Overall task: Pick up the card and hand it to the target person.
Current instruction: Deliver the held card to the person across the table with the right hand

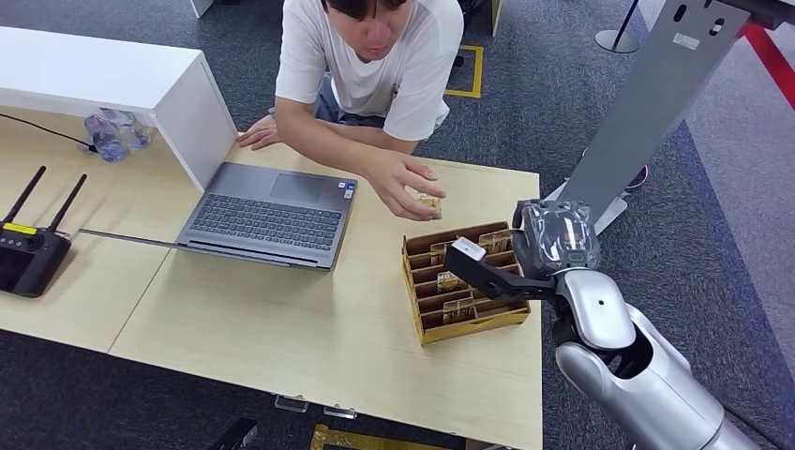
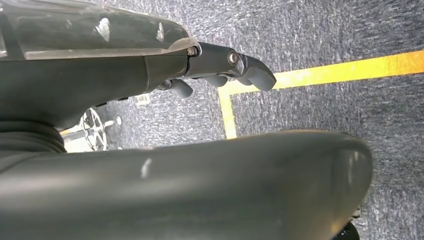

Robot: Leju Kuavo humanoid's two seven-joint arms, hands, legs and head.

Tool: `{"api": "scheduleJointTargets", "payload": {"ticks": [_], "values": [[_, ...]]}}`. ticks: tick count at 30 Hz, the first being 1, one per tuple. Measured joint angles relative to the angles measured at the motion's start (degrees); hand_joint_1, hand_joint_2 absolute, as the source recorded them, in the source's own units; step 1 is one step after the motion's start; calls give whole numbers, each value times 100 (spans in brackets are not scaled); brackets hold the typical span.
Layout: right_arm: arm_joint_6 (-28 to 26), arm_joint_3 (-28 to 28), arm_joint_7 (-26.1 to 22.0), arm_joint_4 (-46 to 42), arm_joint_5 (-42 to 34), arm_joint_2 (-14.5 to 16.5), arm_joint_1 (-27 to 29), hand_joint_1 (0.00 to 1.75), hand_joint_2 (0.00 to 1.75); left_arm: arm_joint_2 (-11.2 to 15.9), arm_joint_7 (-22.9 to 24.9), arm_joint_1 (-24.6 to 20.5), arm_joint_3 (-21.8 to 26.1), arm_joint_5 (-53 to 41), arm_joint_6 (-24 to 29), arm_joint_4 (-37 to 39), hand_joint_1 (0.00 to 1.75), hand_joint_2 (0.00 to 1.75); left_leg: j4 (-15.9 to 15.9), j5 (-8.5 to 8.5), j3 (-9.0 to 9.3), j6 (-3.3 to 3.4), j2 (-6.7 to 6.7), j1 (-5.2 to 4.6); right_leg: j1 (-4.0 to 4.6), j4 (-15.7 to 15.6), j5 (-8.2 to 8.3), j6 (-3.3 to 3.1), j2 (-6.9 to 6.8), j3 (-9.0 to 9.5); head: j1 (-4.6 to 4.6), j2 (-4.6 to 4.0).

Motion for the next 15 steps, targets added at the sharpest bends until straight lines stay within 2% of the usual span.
{"api": "scheduleJointTargets", "payload": {"ticks": [7,15], "values": [[68,-316,62,-1039,137,-224,-249,175,175,0,0,-1,-1,-7,-2,0,0,0,0,0,-1,0,0,0,0,0,0,0,0,0,0,0],[-30,-376,-160,-1255,-176,-267,-240,175,175,0,0,-3,-1,-10,-16,0,0,0,0,0,-1,0,0,0,0,0,0,0,0,0,1,0]]}}
